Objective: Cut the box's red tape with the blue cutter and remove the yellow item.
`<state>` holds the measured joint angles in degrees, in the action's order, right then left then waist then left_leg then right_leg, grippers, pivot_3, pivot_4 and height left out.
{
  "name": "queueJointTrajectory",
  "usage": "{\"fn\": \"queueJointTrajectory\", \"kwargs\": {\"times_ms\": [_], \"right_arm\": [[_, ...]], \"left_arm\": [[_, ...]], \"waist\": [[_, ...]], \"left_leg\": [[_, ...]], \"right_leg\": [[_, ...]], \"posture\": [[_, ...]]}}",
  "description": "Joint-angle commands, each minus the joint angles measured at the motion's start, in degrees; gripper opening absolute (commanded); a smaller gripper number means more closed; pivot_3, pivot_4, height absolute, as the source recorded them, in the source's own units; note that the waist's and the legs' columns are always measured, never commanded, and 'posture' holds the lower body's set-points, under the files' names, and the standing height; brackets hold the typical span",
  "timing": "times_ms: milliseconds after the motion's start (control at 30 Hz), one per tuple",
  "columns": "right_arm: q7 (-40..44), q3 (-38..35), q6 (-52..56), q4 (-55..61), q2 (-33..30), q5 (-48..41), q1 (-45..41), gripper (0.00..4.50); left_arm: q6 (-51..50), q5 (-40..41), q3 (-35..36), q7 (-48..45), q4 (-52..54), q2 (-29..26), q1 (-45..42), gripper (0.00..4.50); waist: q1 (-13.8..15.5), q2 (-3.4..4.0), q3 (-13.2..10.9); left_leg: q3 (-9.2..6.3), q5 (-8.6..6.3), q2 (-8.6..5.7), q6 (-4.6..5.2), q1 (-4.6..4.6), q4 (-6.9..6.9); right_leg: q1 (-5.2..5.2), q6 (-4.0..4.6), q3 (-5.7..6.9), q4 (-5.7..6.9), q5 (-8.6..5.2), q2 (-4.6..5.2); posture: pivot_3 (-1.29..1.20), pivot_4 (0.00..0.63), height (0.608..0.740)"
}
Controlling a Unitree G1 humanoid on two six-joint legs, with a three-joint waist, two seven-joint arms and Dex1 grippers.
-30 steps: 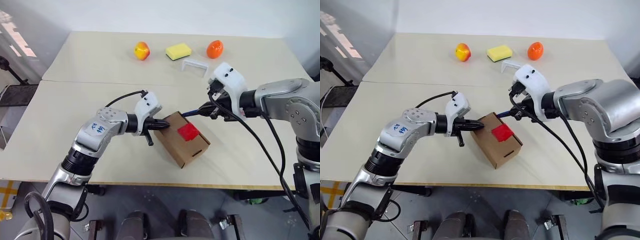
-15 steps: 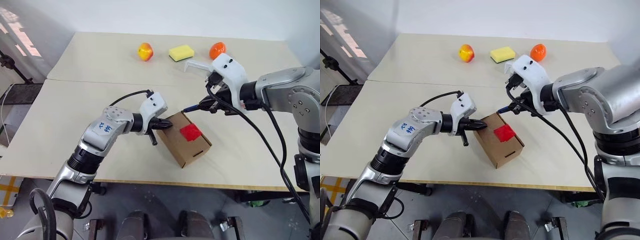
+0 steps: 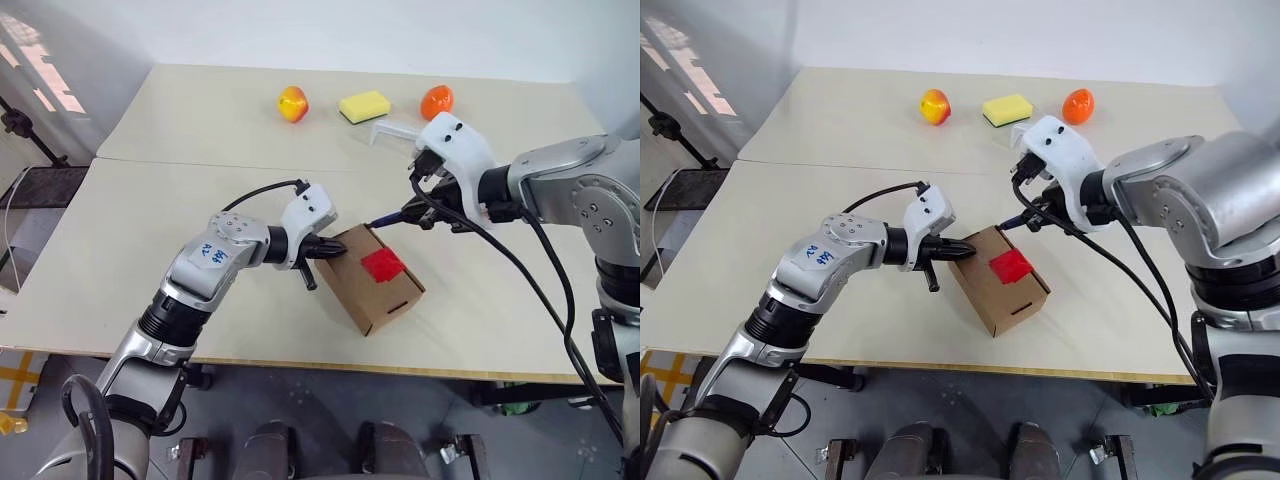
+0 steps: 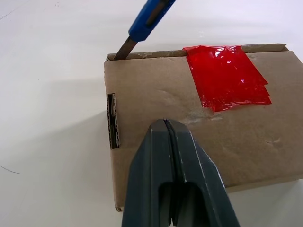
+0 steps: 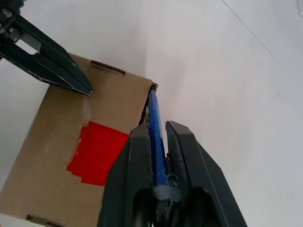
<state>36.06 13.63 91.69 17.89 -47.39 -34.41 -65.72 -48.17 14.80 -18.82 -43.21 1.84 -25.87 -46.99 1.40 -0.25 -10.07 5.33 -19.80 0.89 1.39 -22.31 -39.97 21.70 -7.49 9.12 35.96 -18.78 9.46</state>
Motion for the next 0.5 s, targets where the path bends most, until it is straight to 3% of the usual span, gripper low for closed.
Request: {"fn": "queueJointTrajectory", "kwargs": {"times_ms": [33, 233, 500], "right_arm": [[0.79, 0.38, 0.67, 1.75, -1.95, -0.64, 0.05, 0.16], [0.98, 1.83, 0.81, 1.79, -3.67, -3.03, 0.46, 0.16], [2.03, 6.38, 0.81, 2.16, -10.41, -8.87, -1.13, 0.16]], "left_arm": [[-3.05, -2.00, -2.70, 0.27, -1.57, 0.10, 1.22, 0.00], [-5.70, -3.14, -3.88, 1.60, -1.89, 0.75, 0.66, 0.00], [-9.22, -3.63, -5.02, 3.16, -1.00, 2.02, 1.08, 0.00]], "waist": [[0.00, 0.00, 0.00], [0.07, -0.02, 0.01], [0.38, -0.06, 0.04]], "left_leg": [[0.00, 0.00, 0.00, 0.00, 0.00, 0.00], [-0.02, 0.00, -0.01, 0.01, 0.05, 0.00], [-0.08, 0.02, -0.03, 0.07, 0.08, -0.06]], "right_leg": [[-0.01, 0.00, 0.00, 0.00, 0.00, 0.00], [-0.09, 0.00, 0.00, -0.01, 0.00, 0.00], [-0.22, -0.01, -0.05, -0.07, 0.01, 0.01]], "posture": [[0.00, 0.150, 0.740], [0.00, 0.150, 0.740], [0.00, 0.150, 0.740]]}}
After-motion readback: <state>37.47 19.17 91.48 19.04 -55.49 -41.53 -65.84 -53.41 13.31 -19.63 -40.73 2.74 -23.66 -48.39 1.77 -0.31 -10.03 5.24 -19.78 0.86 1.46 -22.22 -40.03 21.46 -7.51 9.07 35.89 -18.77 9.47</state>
